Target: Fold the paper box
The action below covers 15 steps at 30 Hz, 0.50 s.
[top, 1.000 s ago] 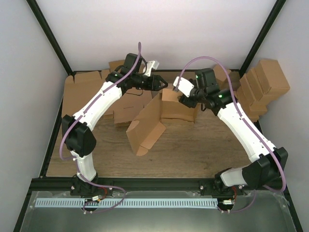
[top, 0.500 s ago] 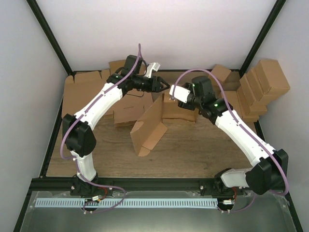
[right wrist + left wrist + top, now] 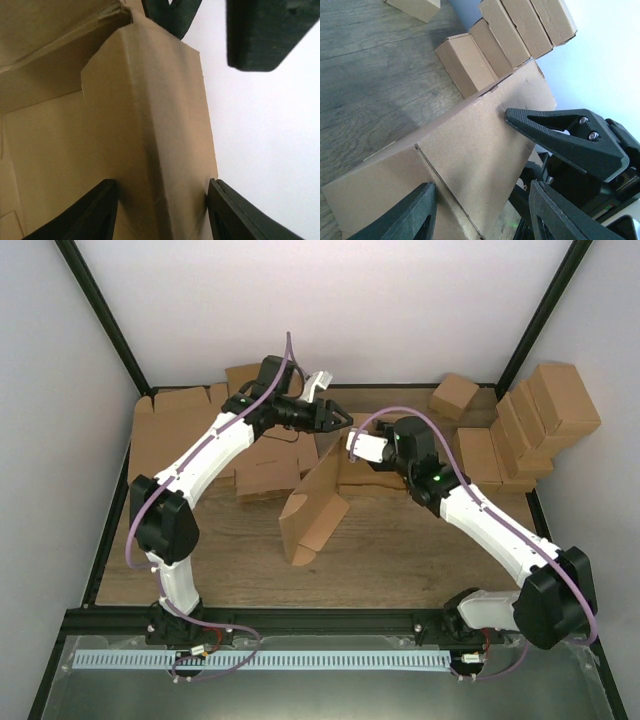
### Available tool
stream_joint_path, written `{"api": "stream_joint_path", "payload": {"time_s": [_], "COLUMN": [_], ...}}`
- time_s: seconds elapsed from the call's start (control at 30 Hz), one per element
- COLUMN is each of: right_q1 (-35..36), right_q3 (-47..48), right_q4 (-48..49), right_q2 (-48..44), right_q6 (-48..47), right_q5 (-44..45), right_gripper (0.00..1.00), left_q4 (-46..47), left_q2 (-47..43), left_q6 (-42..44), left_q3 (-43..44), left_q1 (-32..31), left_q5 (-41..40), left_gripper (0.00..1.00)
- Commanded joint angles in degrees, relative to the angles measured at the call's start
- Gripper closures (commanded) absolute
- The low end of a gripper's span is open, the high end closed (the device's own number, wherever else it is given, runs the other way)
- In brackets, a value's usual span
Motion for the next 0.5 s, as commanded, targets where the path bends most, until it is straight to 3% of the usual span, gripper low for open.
{"api": "stream_joint_path", "payload": {"time_s": [0.0,0.3,0.47], "right_q1": [1.5,2.1,2.1], "right_q3": [-3.9,-6.3,-2.2], "right_q4": [11.4,16.8,11.8], "right_q2": [-0.6,-0.8,-0.4], "right_q6": [-4.5,-5.3,2.3], "right_q5": [2.1,1.9,2.9], "right_gripper": [0.51,0.81,0.99], "left_q4": [4.4,9.6,6.7], "left_q2": [-0.3,-2.4,-11.7], "left_q6": [-2.2,-6.1,-3.0], "left_q3": [-1.4,-3.5,-2.4], "left_q1": [-0.2,-0.5,-0.5], "left_q5": [4.9,7.3,-3.6], "left_gripper": [0.47,0.44,0.31]}}
